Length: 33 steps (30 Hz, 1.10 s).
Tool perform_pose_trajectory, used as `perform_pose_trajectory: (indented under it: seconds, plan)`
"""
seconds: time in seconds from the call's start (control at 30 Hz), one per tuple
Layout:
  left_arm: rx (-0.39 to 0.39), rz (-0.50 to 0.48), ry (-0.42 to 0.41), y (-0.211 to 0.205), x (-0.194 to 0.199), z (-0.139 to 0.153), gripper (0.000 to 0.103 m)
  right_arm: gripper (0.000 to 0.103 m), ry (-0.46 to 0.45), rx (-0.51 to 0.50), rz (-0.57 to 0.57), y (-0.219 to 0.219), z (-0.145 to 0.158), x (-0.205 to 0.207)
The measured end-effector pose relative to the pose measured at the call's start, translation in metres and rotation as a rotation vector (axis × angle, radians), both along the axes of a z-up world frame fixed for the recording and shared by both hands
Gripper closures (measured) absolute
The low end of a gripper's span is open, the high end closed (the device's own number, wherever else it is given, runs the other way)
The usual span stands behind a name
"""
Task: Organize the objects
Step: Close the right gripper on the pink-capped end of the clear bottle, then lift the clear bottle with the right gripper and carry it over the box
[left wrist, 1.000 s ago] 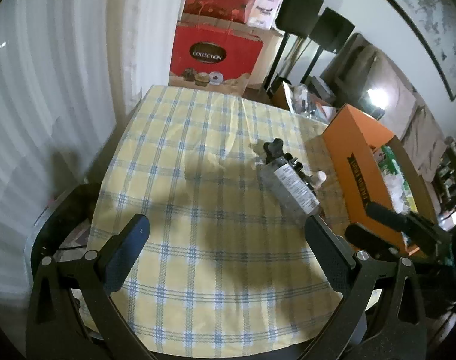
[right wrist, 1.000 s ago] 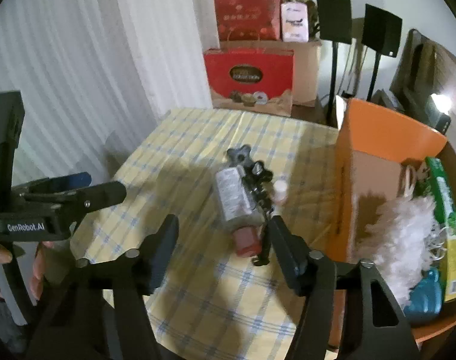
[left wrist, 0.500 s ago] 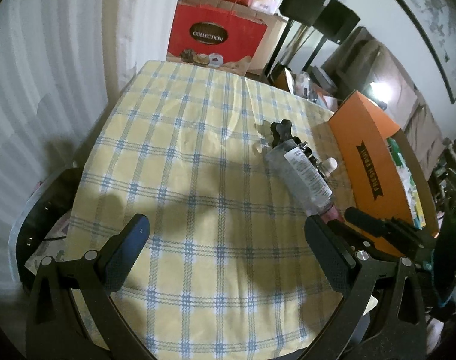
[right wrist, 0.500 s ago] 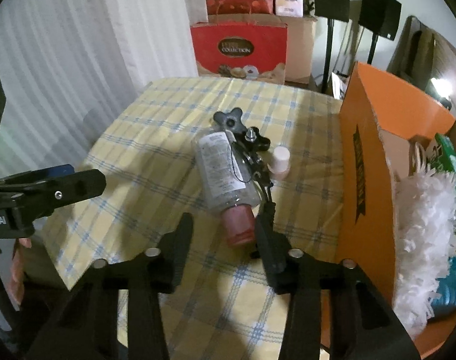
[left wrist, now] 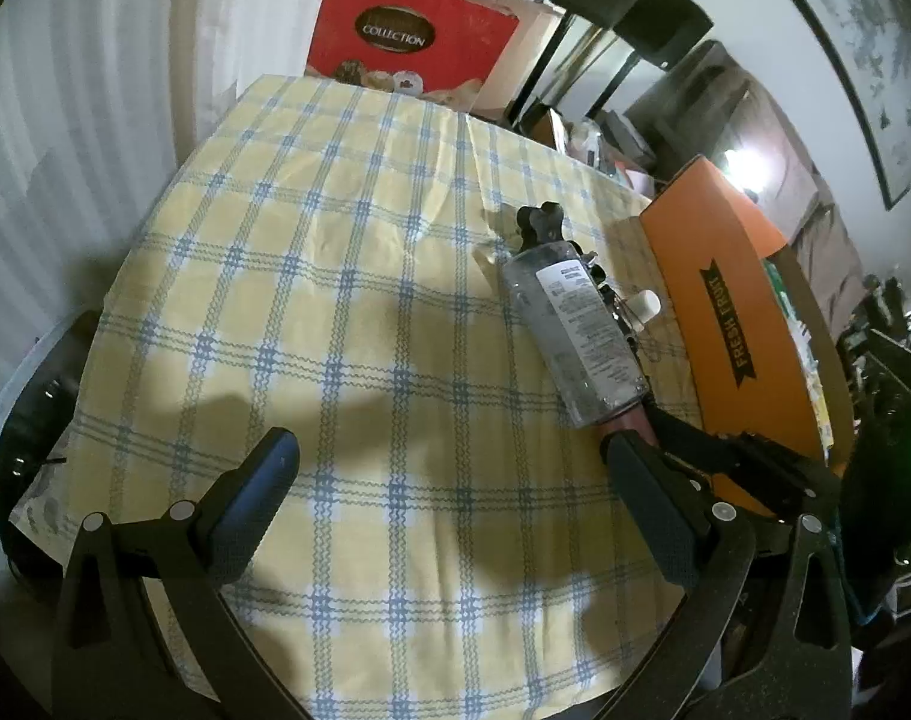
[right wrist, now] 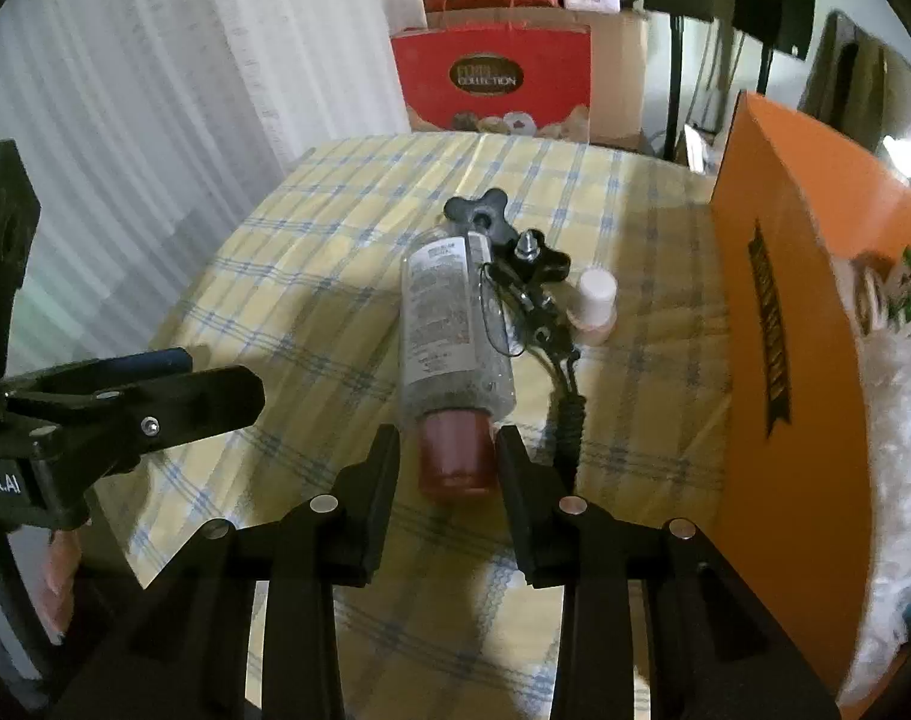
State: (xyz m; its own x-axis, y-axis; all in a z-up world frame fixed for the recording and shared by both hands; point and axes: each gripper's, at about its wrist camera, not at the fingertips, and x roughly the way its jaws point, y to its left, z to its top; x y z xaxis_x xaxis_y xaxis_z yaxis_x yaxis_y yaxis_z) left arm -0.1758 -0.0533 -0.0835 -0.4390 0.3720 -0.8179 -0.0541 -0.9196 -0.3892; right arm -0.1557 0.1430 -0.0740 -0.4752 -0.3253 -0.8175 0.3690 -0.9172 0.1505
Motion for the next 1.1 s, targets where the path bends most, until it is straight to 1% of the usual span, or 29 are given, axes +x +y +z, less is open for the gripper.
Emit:
perform_pose_trajectory:
  seconds: [0.03, 0.07, 0.27, 0.4, 0.53, 0.73, 0.8, 0.87, 0.93, 1.0, 1.03, 1.1]
  plan:
    - [0.004, 0.000, -0.003, 0.000, 0.000, 0.000, 0.000, 0.076, -0.005, -0.009, -0.004, 0.001, -0.002, -0.001]
    - [0.009, 0.000, -0.005, -0.001, 0.000, -0.001, 0.000, 0.077, -0.005, -0.017, -0.002, 0.001, -0.002, -0.001]
    - [0.017, -0.006, 0.001, -0.005, 0.004, 0.001, 0.000, 0.077, -0.041, -0.110, 0.020, 0.003, -0.001, 0.005]
    - [0.054, -0.002, -0.021, -0.008, 0.004, -0.002, 0.000, 0.077, -0.055, -0.147, 0.044, -0.001, 0.000, 0.009]
    - [0.062, -0.005, -0.038, -0.003, 0.004, -0.007, 0.000, 0.077, -0.065, -0.158, 0.074, -0.010, -0.004, 0.014]
    - [0.086, 0.010, -0.072, 0.003, -0.008, -0.015, 0.001, 0.077, -0.077, -0.175, 0.076, -0.015, -0.008, 0.020]
    - [0.084, 0.011, -0.071, 0.007, -0.011, -0.015, 0.001, 0.077, -0.079, -0.183, 0.079, -0.017, -0.007, 0.021]
    - [0.090, 0.003, -0.077, 0.011, -0.013, -0.015, 0.004, 0.077, -0.082, -0.195, 0.081, -0.017, -0.006, 0.023]
    - [0.071, 0.007, -0.071, 0.014, -0.012, -0.014, 0.008, 0.077, -0.090, -0.213, 0.085, -0.019, -0.006, 0.024]
    - [0.080, -0.006, -0.068, 0.017, -0.010, -0.013, 0.025, 0.077, -0.097, -0.229, 0.092, -0.020, -0.005, 0.025]
    - [0.101, -0.021, -0.093, 0.019, -0.010, -0.016, 0.036, 0.077, -0.095, -0.230, 0.095, -0.021, -0.004, 0.025]
    - [0.081, -0.013, -0.078, 0.021, -0.008, -0.014, 0.041, 0.077, -0.092, -0.232, 0.099, -0.021, -0.001, 0.027]
